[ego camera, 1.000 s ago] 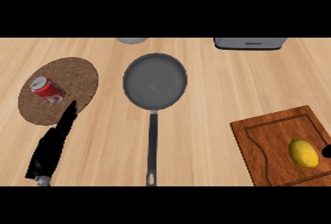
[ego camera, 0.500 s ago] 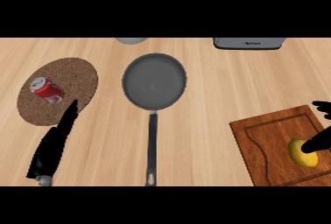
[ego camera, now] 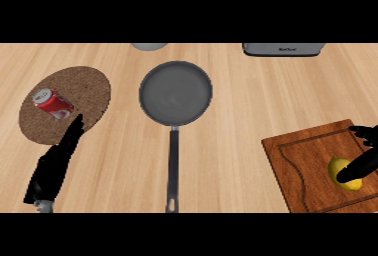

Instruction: Pick the lemon from the cutting board and place it in the pan

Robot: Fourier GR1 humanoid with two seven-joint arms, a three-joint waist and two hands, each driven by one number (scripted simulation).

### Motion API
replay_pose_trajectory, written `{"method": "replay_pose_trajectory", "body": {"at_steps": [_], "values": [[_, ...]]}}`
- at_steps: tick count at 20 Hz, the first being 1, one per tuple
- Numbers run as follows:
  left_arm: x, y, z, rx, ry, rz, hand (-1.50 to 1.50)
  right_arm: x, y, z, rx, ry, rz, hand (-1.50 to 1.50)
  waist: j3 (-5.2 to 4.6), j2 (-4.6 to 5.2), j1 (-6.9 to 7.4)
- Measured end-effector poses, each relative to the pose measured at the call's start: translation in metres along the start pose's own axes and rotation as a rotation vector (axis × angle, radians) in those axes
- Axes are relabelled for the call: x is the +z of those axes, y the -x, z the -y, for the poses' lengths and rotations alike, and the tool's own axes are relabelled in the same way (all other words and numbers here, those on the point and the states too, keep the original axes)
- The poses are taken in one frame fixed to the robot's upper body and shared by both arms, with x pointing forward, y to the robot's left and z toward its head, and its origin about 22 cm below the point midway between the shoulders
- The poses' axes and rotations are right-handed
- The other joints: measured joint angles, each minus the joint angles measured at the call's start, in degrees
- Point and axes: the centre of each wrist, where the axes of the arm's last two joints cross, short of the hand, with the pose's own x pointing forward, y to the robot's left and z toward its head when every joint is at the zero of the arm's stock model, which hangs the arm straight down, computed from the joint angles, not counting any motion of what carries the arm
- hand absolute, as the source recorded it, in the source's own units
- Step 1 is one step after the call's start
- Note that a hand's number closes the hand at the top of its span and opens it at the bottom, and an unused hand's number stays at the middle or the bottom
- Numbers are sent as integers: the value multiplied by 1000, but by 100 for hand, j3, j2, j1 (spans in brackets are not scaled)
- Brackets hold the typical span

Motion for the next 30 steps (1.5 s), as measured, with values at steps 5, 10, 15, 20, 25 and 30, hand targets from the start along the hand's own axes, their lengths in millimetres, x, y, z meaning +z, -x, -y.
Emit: {"method": "replay_pose_trajectory", "body": {"at_steps": [5, 10, 15, 20, 25, 30], "values": [[3, 5, 8, 4, 5, -3, 0, -12, -3, -17, 20, -18, -19, -150, 1, -1, 0], [8, 1, 3, 3, 4, -3, 0, -22, 2, -23, 26, -25, -38, -150, 1, -3, 2], [4, 2, -3, 2, 1, -2, 0, -33, 11, -27, 25, -22, -53, -150, 2, -2, -9], [5, 5, 2, 4, 2, -2, 0, -40, 15, -39, 21, -23, -52, 150, -1, -6, -13], [2, -5, 2, 4, 3, -6, 0, -51, 22, -35, -15, 16, -39, 150, -52, -32, -13], [7, 3, 8, -2, -1, -8, 0, -57, 21, -39, -60, 10, -40, 150, -88, -44, -31]]}}
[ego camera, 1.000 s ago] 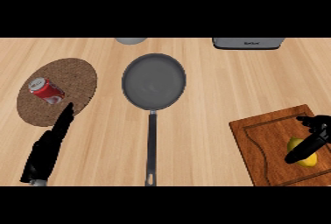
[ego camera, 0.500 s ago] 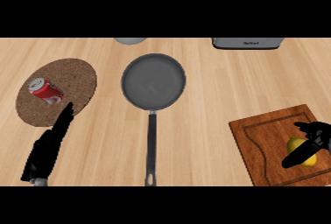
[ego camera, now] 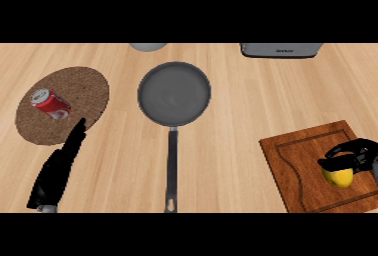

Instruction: Pick the lemon from the cutting board and place it in the pan

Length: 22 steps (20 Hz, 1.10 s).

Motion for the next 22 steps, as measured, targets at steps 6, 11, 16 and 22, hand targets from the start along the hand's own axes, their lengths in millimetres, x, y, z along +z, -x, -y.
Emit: {"method": "replay_pose_trajectory", "body": {"at_steps": [6, 11, 16, 22], "values": [[-4, 0, -9, 8, 1, -1, 0, 7, -3, -2, -13, 42, 40, 150, 12, 3, -6], [-7, -8, 0, 4, 41, 25, 0, 32, -52, -7, 250, 155, 271, 150, 76, 76, 265], [-13, -13, 2, -2, 50, 39, 0, 59, -96, -8, 411, 384, 537, 150, 97, 107, 349], [-13, -10, 5, 0, 45, 33, 0, 89, -135, -7, 420, 684, 914, 150, 103, 105, 322]]}}
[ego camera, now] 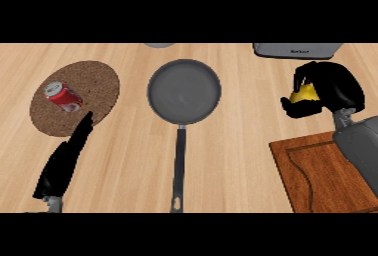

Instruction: Pick the lemon from the cutting board and place it in the pan

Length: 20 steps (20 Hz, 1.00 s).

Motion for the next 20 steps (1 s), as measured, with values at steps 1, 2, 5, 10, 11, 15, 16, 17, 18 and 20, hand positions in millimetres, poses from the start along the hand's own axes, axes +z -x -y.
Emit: {"method": "replay_pose_trajectory", "body": {"at_steps": [1, 2, 5, 10, 11, 15, 16, 17, 18, 20], "values": [[0, 1, 1, 1, -2, -1, 0, -4, -6, 2, 2, 41, 45, 150, -2, -1, -19], [-2, 2, 1, 2, -8, -1, 0, -9, -13, 6, -1, 73, 87, 150, -3, -4, -41], [-3, 4, -4, 2, -10, -9, 0, -24, -43, 12, -32, 141, 179, 150, -8, -13, -73], [-3, 5, -7, -1, -18, -4, 0, -51, -87, 7, -139, 147, 268, 150, -10, -11, -93], [-2, 5, -7, -2, -17, -3, 0, -56, -99, 4, -154, 140, 274, 150, -11, -11, -80], [-3, 0, -2, -3, -11, 4, 0, -71, -135, -13, -218, 95, 296, 150, -11, 9, -39], [-1, -2, -3, -3, -11, 5, 0, -74, -143, -18, -230, 80, 295, 150, -12, 13, -16], [-4, -2, -2, -5, -10, 6, 0, -76, -153, -21, -244, 63, 298, 150, -12, 19, -19], [-4, -5, 1, -5, -8, 12, 0, -78, -160, -23, -261, 51, 293, 150, -12, 25, 2], [-5, -8, 4, -1, -4, 16, 0, -80, -174, -34, -285, 19, 296, 150, -12, 43, 29]]}}
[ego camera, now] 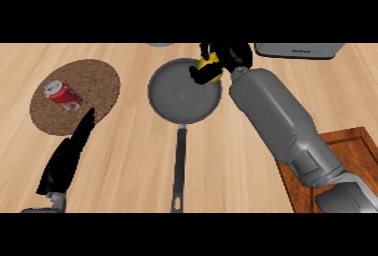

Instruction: Pick the lemon from the cutting board and place it in the pan

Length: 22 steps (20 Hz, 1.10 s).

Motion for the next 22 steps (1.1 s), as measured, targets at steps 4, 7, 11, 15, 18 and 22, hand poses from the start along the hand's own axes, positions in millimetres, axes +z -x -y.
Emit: {"method": "replay_pose_trajectory", "body": {"at_steps": [4, 7, 11, 15, 18, 22], "values": [[0, 1, 6, -3, 19, 11, 0, -6, -11, -21, -9, -51, -24, 150, -3, 41, 113], [-4, -3, 4, -5, 31, 22, 0, -5, -8, -34, 20, -99, -36, 150, -4, 75, 183], [-7, -6, 4, -12, 55, 36, 0, -2, 0, -46, 69, -187, -50, 150, -5, 122, 356], [-10, -11, 12, -17, 75, 53, 0, 4, 17, -56, -97, -276, -176, -150, 2, 168, 496], [-11, -12, 18, -15, 89, 60, 0, 8, 26, -59, -226, -314, -240, -150, 6, 190, 575], [-14, -14, 20, -19, 98, 68, 0, 8, 28, -57, -383, -251, -238, -150, 11, 197, 637]]}}
